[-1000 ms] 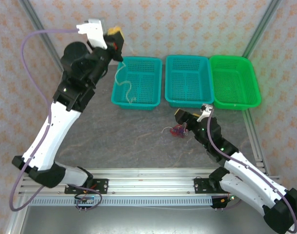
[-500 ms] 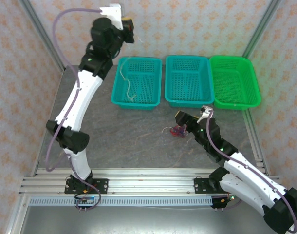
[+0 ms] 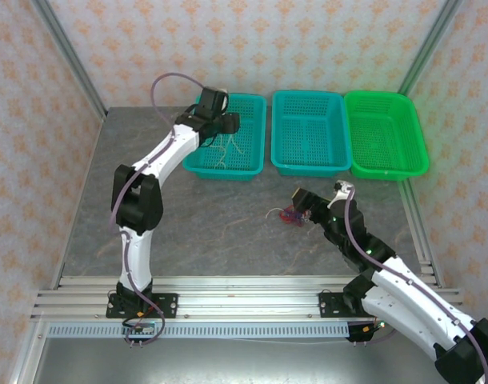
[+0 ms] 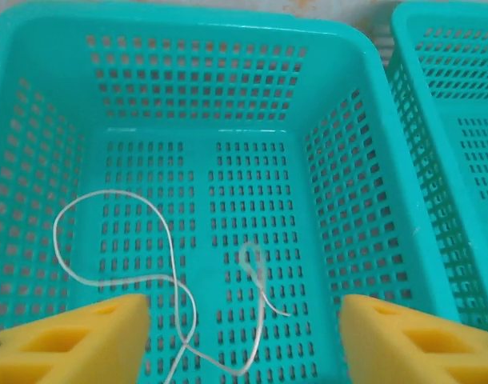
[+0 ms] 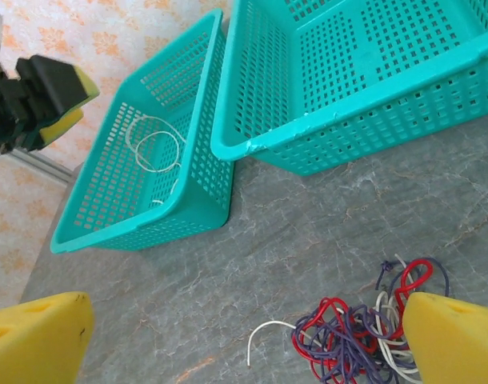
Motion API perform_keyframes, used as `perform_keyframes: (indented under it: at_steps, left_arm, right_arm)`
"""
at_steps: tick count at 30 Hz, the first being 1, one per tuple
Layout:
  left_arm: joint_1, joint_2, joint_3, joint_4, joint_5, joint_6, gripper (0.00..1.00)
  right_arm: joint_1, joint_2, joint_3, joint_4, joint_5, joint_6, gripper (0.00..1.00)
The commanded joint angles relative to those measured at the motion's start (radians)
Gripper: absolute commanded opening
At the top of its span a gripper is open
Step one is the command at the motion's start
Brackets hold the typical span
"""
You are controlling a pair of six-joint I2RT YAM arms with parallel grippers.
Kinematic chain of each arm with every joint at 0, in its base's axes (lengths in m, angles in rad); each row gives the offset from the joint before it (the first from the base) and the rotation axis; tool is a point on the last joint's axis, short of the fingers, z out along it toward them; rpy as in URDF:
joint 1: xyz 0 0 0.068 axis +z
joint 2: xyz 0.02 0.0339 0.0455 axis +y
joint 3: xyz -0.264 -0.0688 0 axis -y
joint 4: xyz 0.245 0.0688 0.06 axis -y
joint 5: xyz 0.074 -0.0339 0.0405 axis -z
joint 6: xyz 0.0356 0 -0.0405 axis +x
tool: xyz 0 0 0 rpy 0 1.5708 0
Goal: Untangle the cables
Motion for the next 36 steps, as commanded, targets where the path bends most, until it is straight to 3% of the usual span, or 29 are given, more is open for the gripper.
perform_keyframes:
  at_steps: [1,6,8,12,18,25,30,34,36]
  left_arm:
    - [0.006,-0.211,-0.024,0.063,0.023,-0.019,0.69]
    - [-0.019,-0.442,-0.175,0.145,0.197,-0.039,0.68]
    - [-0.058,-0.541,-0.255,0.147,0.219,-0.009,0.68]
    - [-0.202,-0.768,-0.496,0.186,0.216,0.09,0.68]
    - [-0.38,-1.024,-0.845,0.286,0.242,0.124,0.65]
    - [-0.446,-1.102,-1.038,0.237,0.218,0.109,0.62]
    - [-0.446,-1.091,-1.092,0.24,0.12,0.074,0.61]
    - [-0.442,-1.037,-1.097,0.229,0.061,0.041,0.61]
    - [-0.425,-0.98,-1.084,0.22,0.102,0.03,0.61]
  right_arm:
    - [-0.001,0.011,-0.017,0.002,0.03,0.015,0.99]
    - [-0.008,0.087,0.007,-0.016,0.04,0.015,0.99]
    - [-0.013,0.143,0.028,-0.039,0.031,0.01,0.99]
    - [-0.026,0.307,0.097,-0.085,-0.008,-0.03,0.99]
    - [-0.045,0.588,0.192,-0.088,-0.034,-0.032,0.99]
    - [-0.046,0.782,0.26,-0.05,-0.036,-0.028,0.62]
    - [-0.046,0.832,0.299,-0.054,-0.14,-0.075,0.25]
    - [-0.045,0.818,0.323,-0.054,-0.301,-0.119,0.14]
    - [-0.043,0.81,0.339,-0.044,-0.413,-0.142,0.13]
